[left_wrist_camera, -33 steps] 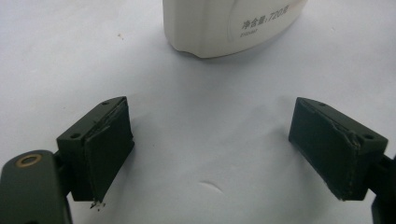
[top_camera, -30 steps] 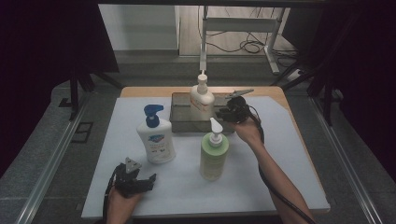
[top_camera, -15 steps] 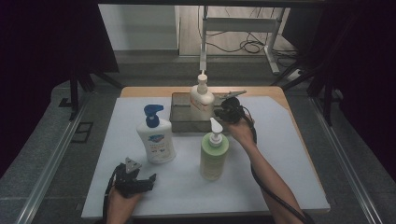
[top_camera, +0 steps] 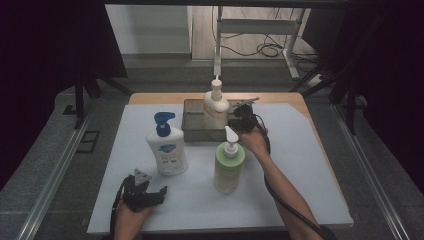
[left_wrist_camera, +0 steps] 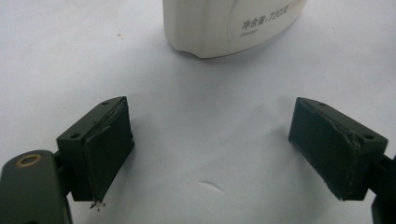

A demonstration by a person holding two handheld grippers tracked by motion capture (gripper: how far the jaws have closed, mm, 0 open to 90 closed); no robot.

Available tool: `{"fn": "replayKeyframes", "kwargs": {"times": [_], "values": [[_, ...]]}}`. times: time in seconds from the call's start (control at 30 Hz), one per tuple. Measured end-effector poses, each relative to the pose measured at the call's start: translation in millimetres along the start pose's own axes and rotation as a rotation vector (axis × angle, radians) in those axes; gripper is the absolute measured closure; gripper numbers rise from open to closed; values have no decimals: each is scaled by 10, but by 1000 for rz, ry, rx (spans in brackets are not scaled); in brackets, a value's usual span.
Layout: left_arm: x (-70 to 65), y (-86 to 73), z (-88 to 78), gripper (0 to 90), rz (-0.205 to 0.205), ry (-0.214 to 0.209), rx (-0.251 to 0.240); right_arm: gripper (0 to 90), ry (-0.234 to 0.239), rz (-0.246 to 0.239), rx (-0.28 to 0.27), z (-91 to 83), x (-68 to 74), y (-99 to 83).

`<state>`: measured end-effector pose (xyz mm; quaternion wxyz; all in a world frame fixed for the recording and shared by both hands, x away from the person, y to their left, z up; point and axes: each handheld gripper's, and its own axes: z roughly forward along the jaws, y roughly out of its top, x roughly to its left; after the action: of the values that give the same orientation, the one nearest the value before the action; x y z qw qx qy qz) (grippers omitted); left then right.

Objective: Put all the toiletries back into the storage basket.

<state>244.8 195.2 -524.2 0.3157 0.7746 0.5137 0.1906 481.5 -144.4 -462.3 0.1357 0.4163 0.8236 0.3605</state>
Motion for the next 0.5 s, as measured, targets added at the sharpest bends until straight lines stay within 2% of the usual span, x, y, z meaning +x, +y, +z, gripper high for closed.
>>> {"fn": "replayKeyframes", "kwargs": {"times": [0.2,0.5], "values": [[-1,0,0,130,-1,0,0,898,15,-1,21,24,14,19],[0,0,0,130,-1,-1,0,895,27,1,22,62,65,41]]}}
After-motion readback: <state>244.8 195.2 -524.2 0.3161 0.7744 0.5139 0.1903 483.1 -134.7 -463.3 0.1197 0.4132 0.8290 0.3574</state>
